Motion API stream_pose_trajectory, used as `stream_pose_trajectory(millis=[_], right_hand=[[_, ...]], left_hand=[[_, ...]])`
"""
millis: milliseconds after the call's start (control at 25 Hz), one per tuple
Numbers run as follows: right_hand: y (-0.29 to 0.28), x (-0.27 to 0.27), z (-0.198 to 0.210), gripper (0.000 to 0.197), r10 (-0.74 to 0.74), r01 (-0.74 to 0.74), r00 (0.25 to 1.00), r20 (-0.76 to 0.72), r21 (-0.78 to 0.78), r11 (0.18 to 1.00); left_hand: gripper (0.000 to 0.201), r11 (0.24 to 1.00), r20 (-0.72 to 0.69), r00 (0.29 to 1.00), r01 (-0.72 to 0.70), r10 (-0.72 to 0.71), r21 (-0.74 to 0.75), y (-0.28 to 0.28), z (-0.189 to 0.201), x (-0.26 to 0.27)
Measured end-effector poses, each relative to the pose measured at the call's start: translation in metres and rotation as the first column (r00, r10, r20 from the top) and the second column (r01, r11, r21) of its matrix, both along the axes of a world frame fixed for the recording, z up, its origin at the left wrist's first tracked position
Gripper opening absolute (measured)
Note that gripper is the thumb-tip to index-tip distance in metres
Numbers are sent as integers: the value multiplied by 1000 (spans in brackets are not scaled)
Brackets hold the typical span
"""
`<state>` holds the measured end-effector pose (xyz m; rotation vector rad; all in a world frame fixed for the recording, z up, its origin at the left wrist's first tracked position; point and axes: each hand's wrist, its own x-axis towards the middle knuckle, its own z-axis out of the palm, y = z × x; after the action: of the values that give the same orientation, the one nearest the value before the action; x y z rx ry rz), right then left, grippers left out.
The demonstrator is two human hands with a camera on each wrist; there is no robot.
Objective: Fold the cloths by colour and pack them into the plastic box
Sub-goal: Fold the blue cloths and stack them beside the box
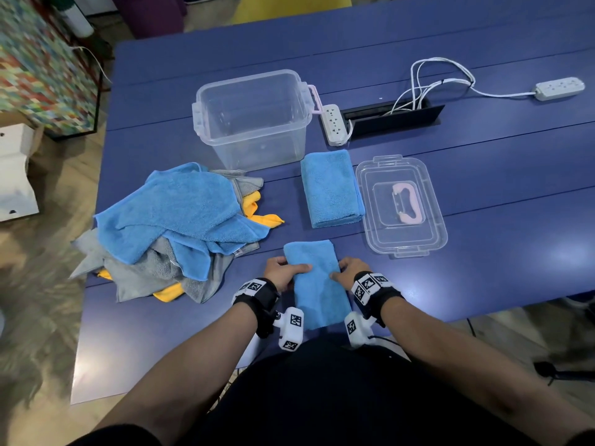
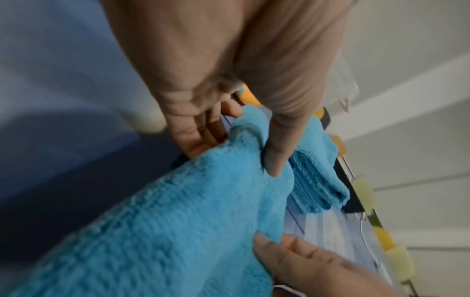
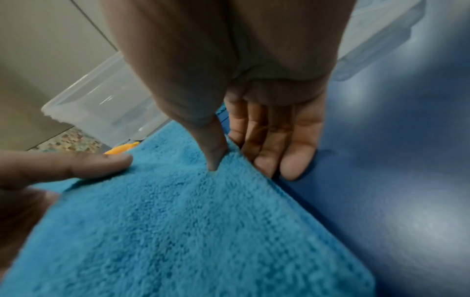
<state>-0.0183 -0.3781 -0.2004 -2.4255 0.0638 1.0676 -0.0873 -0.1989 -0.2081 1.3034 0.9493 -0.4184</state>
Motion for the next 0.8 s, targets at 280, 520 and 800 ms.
stream_pose_trajectory(millis=[280, 520, 800], right_hand=[[-7, 6, 15, 26, -144, 179, 961, -237, 133, 975], [1, 8, 35, 43, -213, 577, 795, -569, 597, 558], [26, 87, 79, 36, -278, 104, 923, 266, 524, 846]], left_hand=[[12, 989, 82, 992, 102, -93, -106, -13, 37, 10], [27, 939, 117, 992, -3, 46, -344, 13, 63, 30], [48, 949, 252, 945, 135, -209, 284, 30, 59, 119]])
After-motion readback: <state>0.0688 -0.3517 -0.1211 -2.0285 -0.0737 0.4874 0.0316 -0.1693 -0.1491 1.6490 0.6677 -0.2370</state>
